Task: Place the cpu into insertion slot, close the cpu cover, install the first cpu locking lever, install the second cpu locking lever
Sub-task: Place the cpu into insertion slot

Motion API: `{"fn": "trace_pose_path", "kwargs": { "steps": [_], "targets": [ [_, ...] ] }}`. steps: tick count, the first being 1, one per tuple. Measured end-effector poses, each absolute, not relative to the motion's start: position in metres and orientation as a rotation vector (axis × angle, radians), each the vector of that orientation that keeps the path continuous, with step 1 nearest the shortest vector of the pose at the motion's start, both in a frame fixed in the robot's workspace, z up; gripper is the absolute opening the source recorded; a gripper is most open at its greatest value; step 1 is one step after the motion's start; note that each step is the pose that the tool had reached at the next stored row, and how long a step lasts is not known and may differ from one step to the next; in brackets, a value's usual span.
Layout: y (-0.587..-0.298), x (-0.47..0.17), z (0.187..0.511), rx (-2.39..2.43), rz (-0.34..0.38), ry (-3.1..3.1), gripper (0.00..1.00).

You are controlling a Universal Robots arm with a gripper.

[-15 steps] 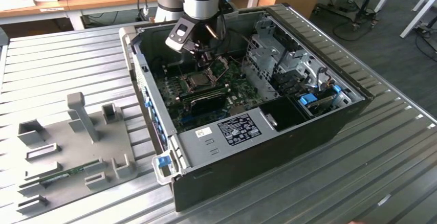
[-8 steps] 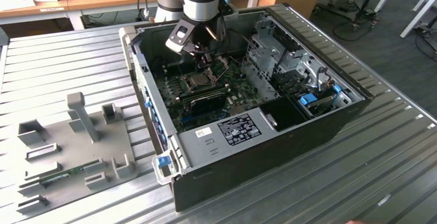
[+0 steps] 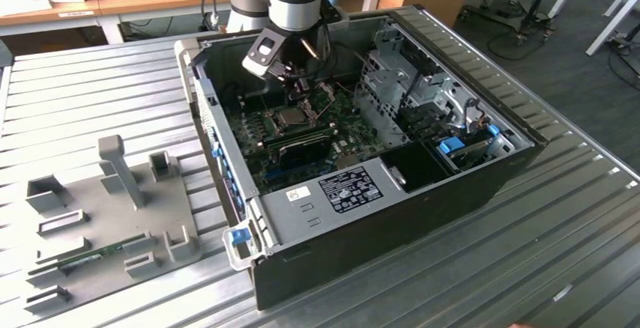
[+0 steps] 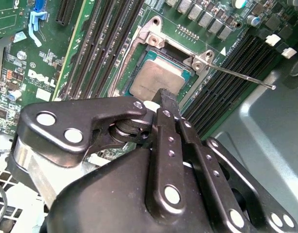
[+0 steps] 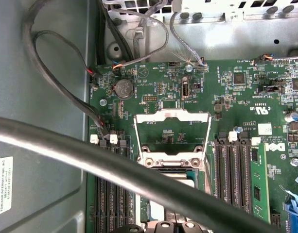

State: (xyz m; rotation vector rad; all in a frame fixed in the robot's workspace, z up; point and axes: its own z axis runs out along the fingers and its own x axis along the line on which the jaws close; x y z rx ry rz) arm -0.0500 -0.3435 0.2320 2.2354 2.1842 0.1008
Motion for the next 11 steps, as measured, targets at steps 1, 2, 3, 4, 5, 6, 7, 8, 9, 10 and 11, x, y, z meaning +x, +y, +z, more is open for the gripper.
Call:
{"fn": "trace_pose_path", "kwargs": {
  "steps": [1,2,3,4,5,6,7,8,9,10,11],
  "targets": [
    [-0.3435,-0.0500,0.2320,2.235,0.100,2.184,0.11],
    [-0.3435,-0.0500,0.2319,2.235,0.101,2.184,0.11],
    [-0.3434,-0.0498,0.2314,2.236,0.101,2.185,0.11],
    [-0.3434,-0.0493,0.2309,2.235,0.101,2.185,0.11],
    [-0.3435,-0.0486,0.2306,2.236,0.100,2.185,0.11],
    [-0.3435,-0.0476,0.2303,2.236,0.099,2.185,0.11],
    [-0.3435,-0.0467,0.2299,2.237,0.097,2.186,0.11],
    [-0.3435,-0.0462,0.2296,2.238,0.096,2.186,0.11],
    [-0.3436,-0.0461,0.2293,2.238,0.096,2.187,0.11],
    [-0.3437,-0.0461,0.2286,2.238,0.096,2.187,0.11],
    [-0.3440,-0.0461,0.2277,2.238,0.095,2.187,0.11]
  ]
}}
